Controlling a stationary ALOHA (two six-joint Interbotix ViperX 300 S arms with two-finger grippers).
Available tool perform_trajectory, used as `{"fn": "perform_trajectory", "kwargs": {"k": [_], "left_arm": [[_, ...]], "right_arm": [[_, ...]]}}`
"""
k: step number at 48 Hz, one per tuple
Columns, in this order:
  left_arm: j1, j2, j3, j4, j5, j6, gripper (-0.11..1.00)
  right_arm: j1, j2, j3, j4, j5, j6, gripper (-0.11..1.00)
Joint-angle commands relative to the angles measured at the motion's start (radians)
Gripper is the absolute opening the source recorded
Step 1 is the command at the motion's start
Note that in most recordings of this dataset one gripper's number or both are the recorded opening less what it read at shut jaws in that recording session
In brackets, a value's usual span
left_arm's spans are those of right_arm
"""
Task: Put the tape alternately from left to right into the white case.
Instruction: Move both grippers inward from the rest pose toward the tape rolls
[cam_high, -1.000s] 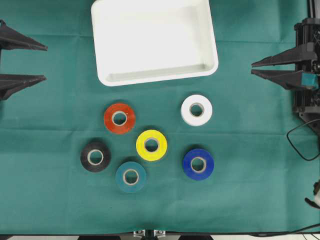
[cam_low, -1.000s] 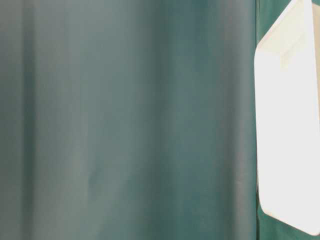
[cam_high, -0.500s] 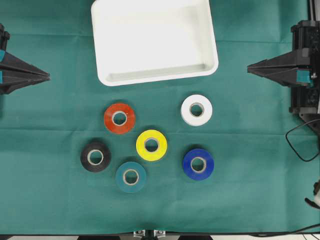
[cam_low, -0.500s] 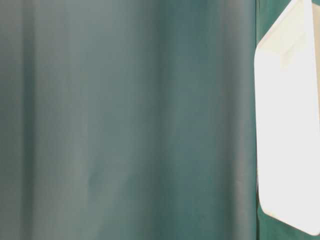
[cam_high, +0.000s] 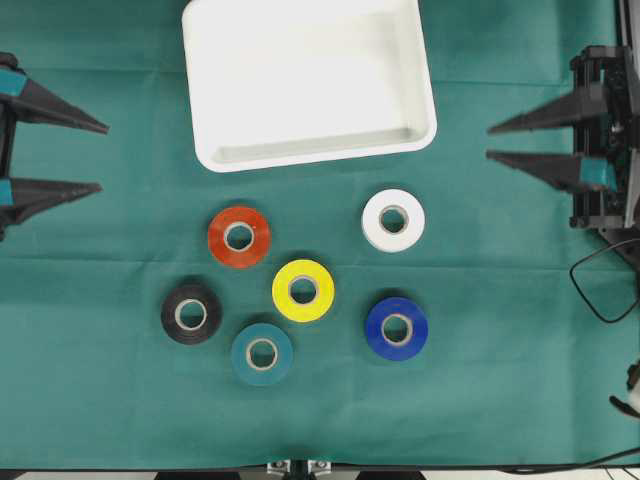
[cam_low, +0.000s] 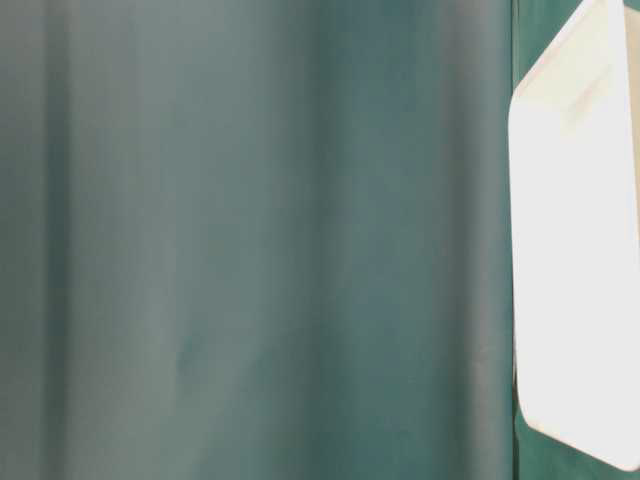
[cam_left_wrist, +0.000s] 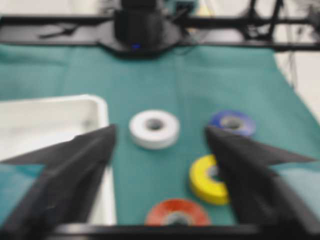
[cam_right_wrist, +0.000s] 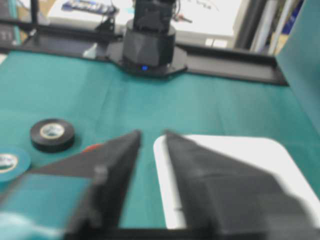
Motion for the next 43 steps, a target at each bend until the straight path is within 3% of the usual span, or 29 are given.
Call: {"fn": "perform_trajectory", "kwargs": {"k": [1,10,17,28,43], "left_arm": [[-0.003,0.021,-0.028,-0.002,0.020,-0.002,0.45],[-0.003,0.035,-0.049,-0.006,0.063,-0.006,0.46],[-0.003,0.055,-0.077,-0.008,0.118,-0.011,0.46],[-0.003,0.133,-0.138,-0.006,0.215,-0.055,0.45],[-0.003,0.264,-0.207,-0.008,0.367,-0.106,0.45]], "right_arm": [[-0.002,0.009,-0.018,-0.002,-0.005,0.015,0.54],[-0.002,0.014,-0.028,-0.002,0.003,0.041,0.53],[-0.002,0.032,-0.069,0.000,0.080,0.057,0.53],[-0.002,0.127,-0.160,-0.002,0.222,0.077,0.53],[-0.002,0.255,-0.224,-0.002,0.285,0.077,0.54]]}}
